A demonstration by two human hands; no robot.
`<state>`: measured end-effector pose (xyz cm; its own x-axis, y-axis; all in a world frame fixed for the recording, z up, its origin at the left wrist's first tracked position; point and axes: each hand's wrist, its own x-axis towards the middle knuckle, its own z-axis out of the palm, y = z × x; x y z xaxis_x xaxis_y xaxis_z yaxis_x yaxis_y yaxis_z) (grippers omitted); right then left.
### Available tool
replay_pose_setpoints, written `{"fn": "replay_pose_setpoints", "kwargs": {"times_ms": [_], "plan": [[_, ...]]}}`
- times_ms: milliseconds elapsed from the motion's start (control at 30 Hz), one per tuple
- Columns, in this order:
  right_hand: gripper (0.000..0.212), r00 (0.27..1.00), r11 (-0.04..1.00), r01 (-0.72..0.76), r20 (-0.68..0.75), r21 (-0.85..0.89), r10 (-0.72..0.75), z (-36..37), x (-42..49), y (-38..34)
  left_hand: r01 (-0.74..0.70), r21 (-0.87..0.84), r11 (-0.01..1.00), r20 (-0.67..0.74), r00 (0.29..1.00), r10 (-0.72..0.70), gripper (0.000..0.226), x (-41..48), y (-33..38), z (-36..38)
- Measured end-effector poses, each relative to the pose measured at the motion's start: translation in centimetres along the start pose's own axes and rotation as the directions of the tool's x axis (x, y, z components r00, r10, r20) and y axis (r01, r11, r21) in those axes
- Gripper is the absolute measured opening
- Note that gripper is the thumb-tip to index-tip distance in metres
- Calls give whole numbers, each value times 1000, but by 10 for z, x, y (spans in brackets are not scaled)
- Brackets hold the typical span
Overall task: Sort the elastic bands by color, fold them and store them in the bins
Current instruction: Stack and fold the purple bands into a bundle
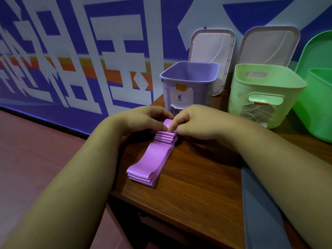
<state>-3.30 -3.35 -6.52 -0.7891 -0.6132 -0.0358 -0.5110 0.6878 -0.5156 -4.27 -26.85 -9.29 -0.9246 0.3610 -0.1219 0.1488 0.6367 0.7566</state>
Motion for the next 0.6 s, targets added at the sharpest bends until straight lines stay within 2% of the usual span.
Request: {"fn": "replay_pose_setpoints", "kwargs": {"times_ms": [167,200,333,433,533,600], "plan": [[14,952,969,-121,-252,215,175,3,7,6,-60,-121,991,-3,998,60,52,1,-3,0],[17,949,968,-147,-246,201,195,4,7,6,-77,-155,985,-4,997,77,55,0,-3,1],[33,981,980,-190,-37,58,193,8,3,0,-101,-222,970,-9,995,102,67,-3,0,3],[31,980,980,-195,-38,43,197,10,2,-1,-72,-193,979,12,997,75,68,-9,0,0],[29,975,971,-208,-55,119,215,12,3,-4,5,-99,995,68,998,2,64,-19,5,-1],[27,977,975,-197,-65,104,204,10,1,-10,58,-14,998,67,996,-57,61,-27,12,-2]]}}
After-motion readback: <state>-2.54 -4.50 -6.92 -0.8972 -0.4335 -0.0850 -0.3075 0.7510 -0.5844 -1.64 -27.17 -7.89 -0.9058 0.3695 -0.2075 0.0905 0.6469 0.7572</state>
